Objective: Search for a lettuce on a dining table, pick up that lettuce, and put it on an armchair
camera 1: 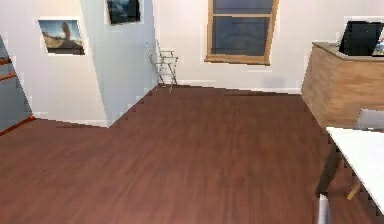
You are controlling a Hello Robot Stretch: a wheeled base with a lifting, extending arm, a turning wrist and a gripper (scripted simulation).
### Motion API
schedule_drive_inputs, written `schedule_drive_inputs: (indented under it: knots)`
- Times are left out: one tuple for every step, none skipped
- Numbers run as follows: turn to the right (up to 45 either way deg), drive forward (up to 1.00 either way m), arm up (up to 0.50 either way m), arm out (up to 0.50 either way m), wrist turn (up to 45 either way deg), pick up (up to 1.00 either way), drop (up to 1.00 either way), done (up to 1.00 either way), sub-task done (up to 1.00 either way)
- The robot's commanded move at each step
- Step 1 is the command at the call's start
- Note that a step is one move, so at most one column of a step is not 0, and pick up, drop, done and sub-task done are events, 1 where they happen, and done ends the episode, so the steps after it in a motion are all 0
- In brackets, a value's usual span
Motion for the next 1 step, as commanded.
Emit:
schedule_drive_inputs:
  knots:
    - [-9.0, 0.0, 0.0, 0.0, 0.0, 0.0, 0.0, 0.0, 0.0]
